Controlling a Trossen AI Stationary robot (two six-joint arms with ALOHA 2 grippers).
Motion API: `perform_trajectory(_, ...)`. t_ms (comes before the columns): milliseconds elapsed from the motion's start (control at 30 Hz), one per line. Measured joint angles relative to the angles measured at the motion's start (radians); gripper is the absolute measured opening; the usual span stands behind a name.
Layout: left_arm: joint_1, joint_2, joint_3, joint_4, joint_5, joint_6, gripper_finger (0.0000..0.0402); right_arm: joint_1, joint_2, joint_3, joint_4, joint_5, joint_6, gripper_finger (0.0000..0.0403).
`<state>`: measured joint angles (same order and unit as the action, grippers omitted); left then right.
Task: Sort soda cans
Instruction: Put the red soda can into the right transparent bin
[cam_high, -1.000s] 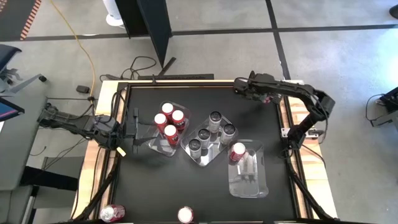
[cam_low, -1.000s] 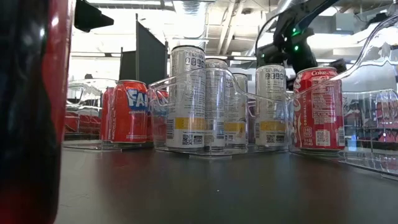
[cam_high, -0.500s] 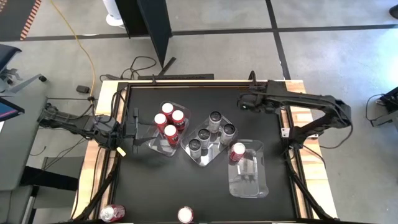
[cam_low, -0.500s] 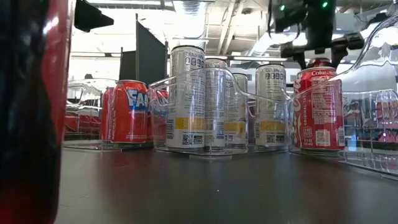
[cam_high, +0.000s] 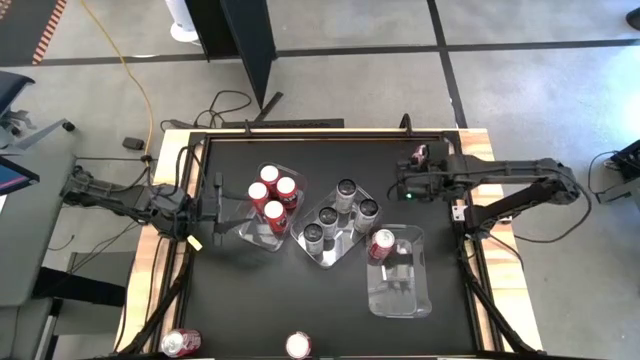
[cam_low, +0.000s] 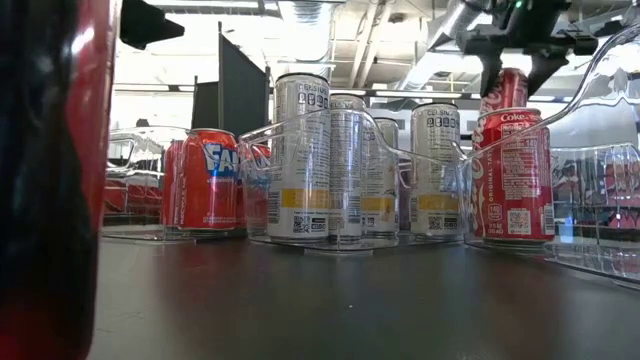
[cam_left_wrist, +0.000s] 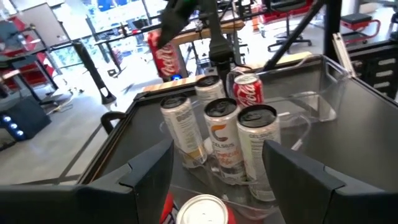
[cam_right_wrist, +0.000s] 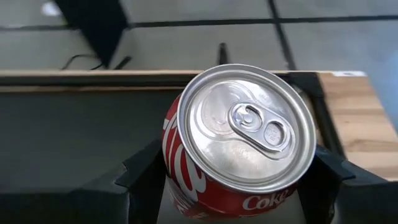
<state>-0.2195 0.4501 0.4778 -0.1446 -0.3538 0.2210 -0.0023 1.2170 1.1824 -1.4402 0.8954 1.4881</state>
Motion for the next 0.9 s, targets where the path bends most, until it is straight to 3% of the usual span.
perform_trajectory(400,0.089,0.074,0.0,-0.07,-0.002,-0.18,0.0239,0.277,-0.025,0.116,0.02,-0.006,-0.185,0.028)
perform_trajectory(600,0.09,0.141,0.0,-0.066,-0.002,-0.273,0.0239,0.443,-0.024,0.148,0.003,0.001,-0.2,0.0279)
perform_trajectory(900,0.09,0.2,0.0,-0.054,0.0,-0.374,0.0239,0.764,0.053,0.093,-0.135,0.009,0.166,0.0279)
